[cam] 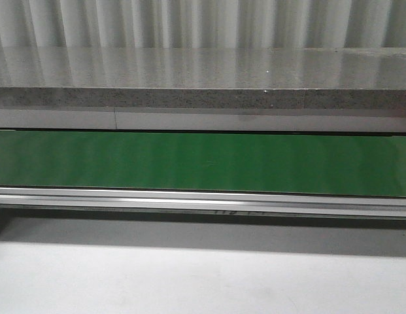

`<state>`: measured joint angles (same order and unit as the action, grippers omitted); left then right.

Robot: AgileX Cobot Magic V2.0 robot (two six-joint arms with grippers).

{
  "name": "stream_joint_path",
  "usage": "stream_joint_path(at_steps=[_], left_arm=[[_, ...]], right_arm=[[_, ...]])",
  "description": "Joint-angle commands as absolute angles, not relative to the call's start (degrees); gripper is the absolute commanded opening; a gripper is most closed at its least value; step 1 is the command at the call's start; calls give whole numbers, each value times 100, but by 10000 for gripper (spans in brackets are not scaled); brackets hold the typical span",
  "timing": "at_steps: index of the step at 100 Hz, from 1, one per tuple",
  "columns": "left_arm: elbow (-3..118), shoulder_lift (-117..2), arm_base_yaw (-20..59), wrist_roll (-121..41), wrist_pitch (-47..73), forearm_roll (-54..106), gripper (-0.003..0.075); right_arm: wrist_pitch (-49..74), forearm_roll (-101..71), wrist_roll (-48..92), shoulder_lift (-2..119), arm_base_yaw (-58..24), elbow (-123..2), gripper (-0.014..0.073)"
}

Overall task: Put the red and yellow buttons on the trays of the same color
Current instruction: 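Grasp another yellow button from the table with the left gripper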

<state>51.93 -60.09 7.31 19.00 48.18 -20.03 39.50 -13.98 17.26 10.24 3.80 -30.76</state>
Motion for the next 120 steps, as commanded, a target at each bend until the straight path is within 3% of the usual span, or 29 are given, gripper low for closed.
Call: stream_joint_path(at_steps=[1,31,63,120], left_arm=[[5496,-6174,389,1988,4797,-1995,533],[5648,-7026,-883,1929,4900,-1305,533],[5856,-8105,-1654,1348,4936,-413,533],[6421,-9278,-1777,1183,4994,0,533]], right_arm=[[3553,-1424,1757,1085,375,-3192,-66],[3553,-1424,1757,1085,375,-3192,-66],[3553,-1424,1757,1085,375,-3192,-66],[3553,-1424,1757,1085,375,-3192,-66]])
